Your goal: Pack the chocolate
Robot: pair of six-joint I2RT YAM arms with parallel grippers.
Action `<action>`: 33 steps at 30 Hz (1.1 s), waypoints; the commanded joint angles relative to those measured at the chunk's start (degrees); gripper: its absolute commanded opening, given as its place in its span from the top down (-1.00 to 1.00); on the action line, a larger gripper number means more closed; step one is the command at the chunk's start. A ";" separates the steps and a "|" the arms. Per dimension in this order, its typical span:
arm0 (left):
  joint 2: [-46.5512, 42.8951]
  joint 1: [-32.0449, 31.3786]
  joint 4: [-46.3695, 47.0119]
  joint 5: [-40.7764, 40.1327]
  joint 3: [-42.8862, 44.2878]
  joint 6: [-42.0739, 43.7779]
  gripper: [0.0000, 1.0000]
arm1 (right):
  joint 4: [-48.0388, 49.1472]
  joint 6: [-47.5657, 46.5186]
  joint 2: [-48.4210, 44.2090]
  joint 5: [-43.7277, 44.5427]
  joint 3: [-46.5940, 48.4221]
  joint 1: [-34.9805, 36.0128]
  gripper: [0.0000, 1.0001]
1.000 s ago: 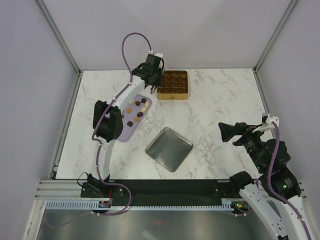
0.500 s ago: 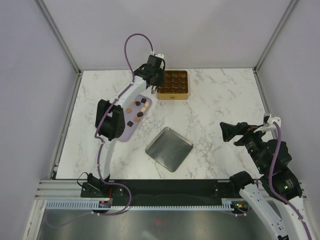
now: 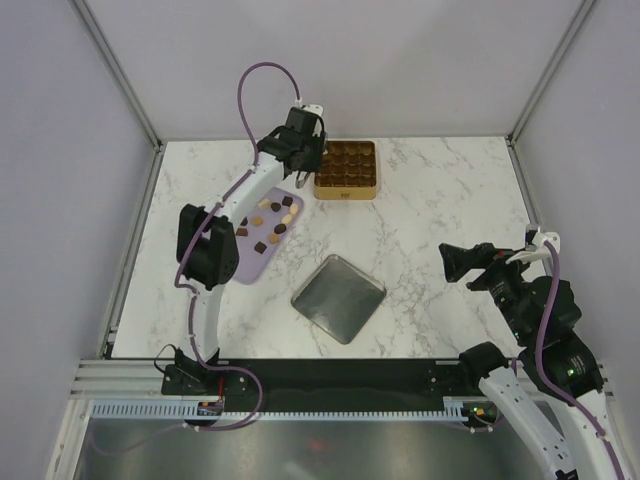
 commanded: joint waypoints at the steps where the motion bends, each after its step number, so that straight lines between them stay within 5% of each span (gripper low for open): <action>1: -13.09 -0.13 0.83 -1.23 -6.76 -0.14 -0.01 | 0.12 -0.92 0.33 1.50 1.64 0.22 -0.89; 5: -22.84 -0.13 0.30 -2.90 -18.18 -2.43 -0.01 | -0.41 -1.10 0.24 1.24 1.55 0.22 -0.88; 16: -38.58 0.22 -11.56 -5.81 -32.43 -13.14 -0.01 | -0.32 -2.51 0.41 -0.78 0.67 0.22 -0.89; 33: -49.32 5.92 -14.99 -5.89 -47.92 -16.85 0.07 | -0.41 -2.33 -2.13 -4.12 1.02 0.22 -0.89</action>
